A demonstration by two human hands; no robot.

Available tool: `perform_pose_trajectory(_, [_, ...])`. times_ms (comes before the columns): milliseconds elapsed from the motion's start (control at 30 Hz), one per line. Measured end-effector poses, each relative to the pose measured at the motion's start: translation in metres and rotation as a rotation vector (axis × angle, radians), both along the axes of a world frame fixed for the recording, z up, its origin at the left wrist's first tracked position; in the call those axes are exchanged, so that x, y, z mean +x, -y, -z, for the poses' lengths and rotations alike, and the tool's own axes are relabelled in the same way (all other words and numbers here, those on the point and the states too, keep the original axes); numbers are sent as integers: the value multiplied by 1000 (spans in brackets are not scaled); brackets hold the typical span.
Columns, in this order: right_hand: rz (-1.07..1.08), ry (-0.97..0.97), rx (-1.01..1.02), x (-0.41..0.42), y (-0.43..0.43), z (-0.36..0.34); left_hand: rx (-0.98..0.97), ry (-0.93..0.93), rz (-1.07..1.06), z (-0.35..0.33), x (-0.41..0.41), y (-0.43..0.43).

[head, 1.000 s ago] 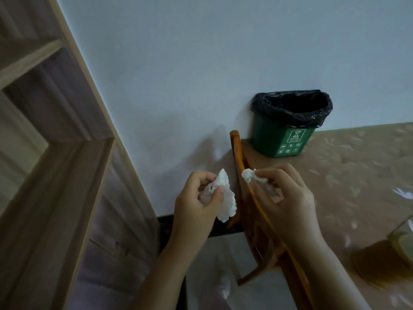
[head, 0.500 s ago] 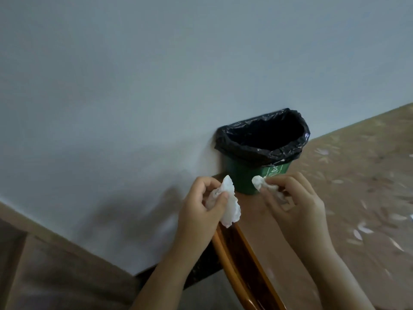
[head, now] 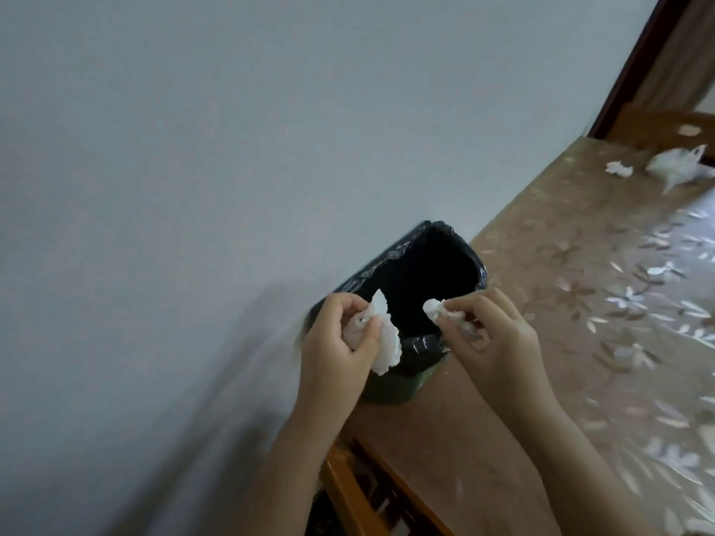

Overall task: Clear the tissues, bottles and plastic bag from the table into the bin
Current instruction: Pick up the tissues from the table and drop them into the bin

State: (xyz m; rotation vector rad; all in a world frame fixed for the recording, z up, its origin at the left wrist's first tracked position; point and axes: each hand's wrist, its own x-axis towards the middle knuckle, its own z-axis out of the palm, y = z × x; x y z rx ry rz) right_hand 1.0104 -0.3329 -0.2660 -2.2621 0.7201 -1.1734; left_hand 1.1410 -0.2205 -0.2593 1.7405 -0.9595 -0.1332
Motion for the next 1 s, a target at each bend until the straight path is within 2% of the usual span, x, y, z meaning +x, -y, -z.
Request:
perform_pose_trajectory(100, [61,-7,8,22,17,1,30,70,62,4,22,22])
perform_pose_trajectory(267, [139,-66,43,47,34,10,84,79,134,13,44,45])
perform_pose_trajectory(600, [243,-219,-16,51,35,27,116,235,213,31,53,51])
perform_pose_trajectory(833, [316,-252,-74,38,12,32,118,501,190,34,45,38])
perform_pose_trajectory(1000, [420,-322,-86,16,-9,35,60,589,260,38,26,36])
